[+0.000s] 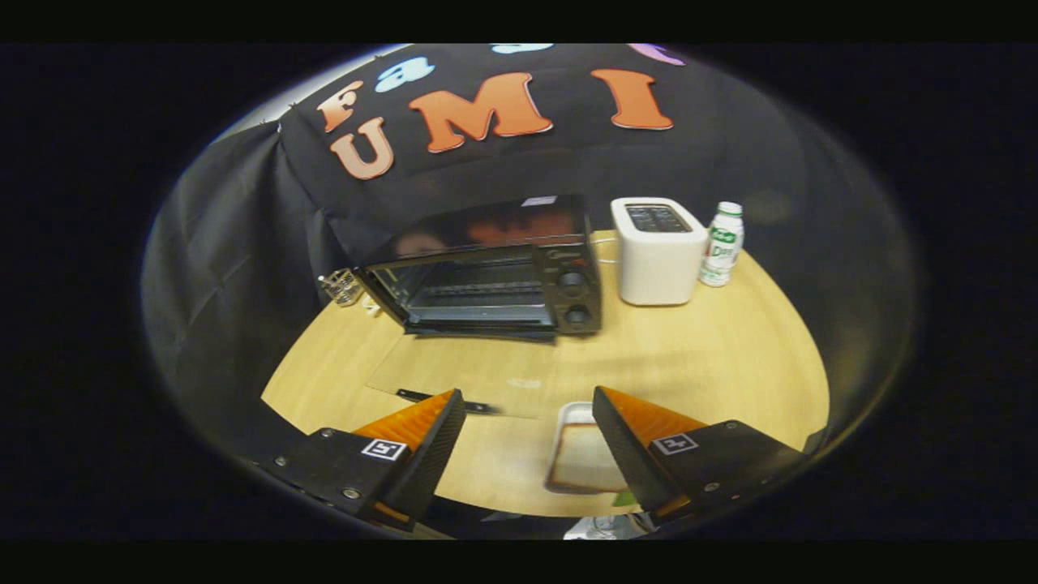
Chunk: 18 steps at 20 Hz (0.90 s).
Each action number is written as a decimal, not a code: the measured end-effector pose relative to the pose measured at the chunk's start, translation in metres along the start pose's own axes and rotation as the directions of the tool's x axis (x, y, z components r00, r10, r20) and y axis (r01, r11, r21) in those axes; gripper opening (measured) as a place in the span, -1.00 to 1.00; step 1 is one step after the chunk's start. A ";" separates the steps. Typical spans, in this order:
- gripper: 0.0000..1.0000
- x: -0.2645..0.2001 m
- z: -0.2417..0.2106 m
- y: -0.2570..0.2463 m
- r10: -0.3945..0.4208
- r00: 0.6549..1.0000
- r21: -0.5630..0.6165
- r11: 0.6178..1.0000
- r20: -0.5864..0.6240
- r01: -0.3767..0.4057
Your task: Open the toaster oven, put the food inside, and close the toaster oven door.
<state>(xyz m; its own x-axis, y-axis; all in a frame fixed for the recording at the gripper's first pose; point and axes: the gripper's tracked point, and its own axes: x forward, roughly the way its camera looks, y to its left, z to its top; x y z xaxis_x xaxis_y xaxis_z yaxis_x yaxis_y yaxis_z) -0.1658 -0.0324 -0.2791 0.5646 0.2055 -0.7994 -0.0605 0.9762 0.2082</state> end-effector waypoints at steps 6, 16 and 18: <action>0.93 -0.005 -0.046 -0.065 -0.073 0.993 0.068 0.995 -0.097 0.080; 0.94 0.021 -0.107 -0.067 0.096 0.966 0.289 0.957 -0.238 -0.024; 0.65 0.022 -0.109 -0.065 0.131 0.960 0.323 0.945 -0.248 -0.045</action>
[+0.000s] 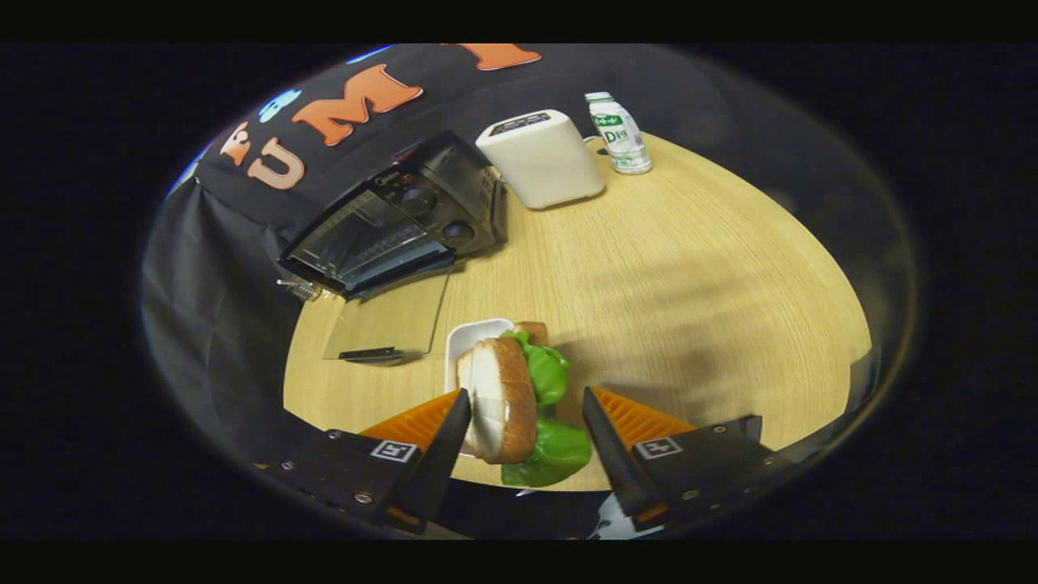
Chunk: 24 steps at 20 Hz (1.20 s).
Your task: Open the toaster oven, put the food inside, and close the toaster oven door.
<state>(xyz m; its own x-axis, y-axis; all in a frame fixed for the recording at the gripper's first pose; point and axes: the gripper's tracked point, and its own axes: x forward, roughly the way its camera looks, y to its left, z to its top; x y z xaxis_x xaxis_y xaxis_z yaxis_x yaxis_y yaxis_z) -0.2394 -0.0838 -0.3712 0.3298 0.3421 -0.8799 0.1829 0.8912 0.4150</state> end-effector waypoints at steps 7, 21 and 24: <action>-0.29 -0.008 0.001 0.014 0.047 0.999 0.119 0.992 -0.027 -0.044; -0.34 -0.037 0.075 0.104 0.235 0.960 0.155 0.954 0.154 -0.258; -0.34 -0.012 0.085 0.139 0.296 0.940 0.182 0.928 0.169 -0.325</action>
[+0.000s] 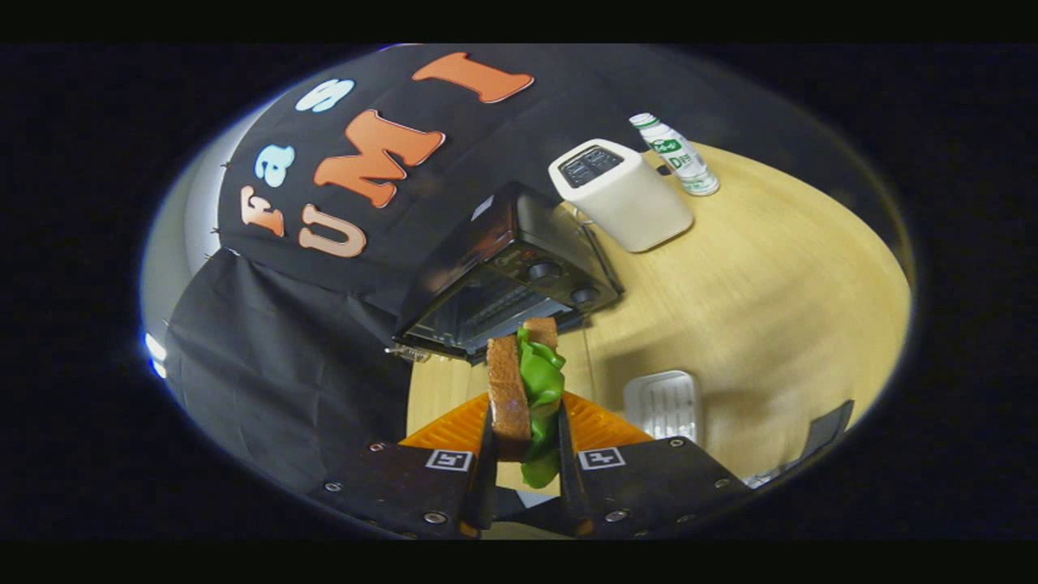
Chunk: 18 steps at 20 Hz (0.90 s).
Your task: Open the toaster oven, put the food inside, and close the toaster oven door.
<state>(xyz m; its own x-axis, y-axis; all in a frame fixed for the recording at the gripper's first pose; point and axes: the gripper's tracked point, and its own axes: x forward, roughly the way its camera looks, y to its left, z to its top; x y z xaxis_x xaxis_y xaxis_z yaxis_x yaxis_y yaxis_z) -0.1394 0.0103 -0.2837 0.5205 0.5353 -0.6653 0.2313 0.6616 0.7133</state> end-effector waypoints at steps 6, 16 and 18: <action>-0.34 0.066 0.018 0.039 0.074 0.995 0.068 0.995 0.060 -0.078; -0.34 0.162 0.028 0.058 0.072 0.987 0.182 0.978 0.146 -0.098; -0.34 0.175 0.031 0.061 0.071 0.984 0.197 0.975 0.165 -0.104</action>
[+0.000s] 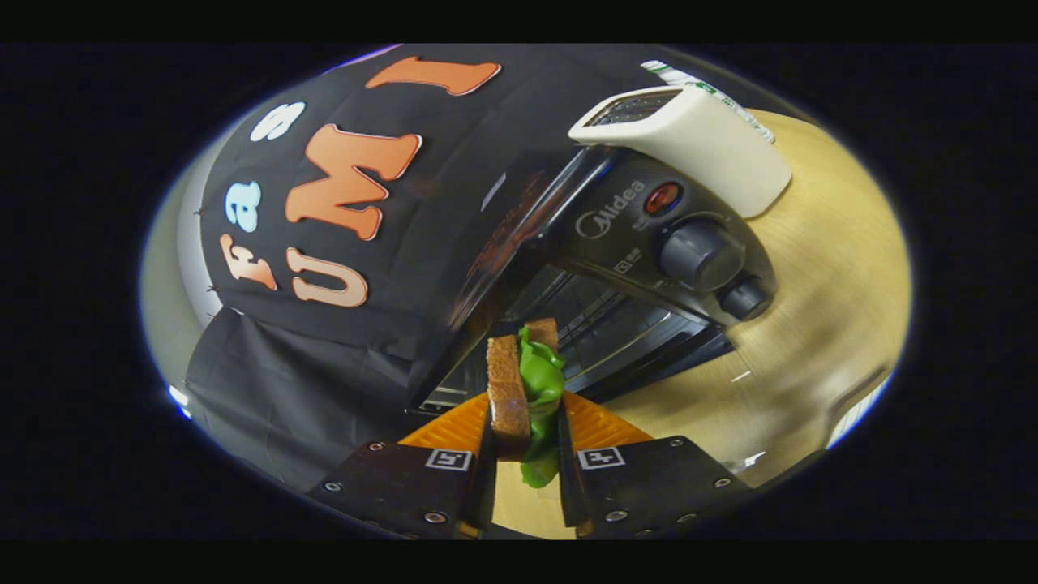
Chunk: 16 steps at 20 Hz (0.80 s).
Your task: Open the toaster oven, put the food inside, and close the toaster oven door.
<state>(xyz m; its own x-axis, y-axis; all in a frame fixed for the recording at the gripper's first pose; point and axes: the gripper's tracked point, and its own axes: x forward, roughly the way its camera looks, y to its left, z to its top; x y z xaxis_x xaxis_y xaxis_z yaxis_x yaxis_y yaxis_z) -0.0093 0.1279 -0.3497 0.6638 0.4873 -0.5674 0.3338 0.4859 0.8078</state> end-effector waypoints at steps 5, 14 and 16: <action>-0.34 0.030 0.012 0.003 0.009 0.996 0.061 0.998 0.086 -0.014; -0.15 0.071 0.012 -0.006 -0.119 0.972 0.104 0.990 0.204 0.099; 0.02 0.073 0.008 -0.010 -0.170 0.970 0.103 0.983 0.174 0.154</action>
<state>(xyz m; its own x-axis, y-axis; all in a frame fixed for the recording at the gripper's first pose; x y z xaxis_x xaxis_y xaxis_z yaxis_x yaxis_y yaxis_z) 0.0413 0.1532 -0.3978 0.7034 0.2642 -0.6598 0.4988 0.4779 0.7231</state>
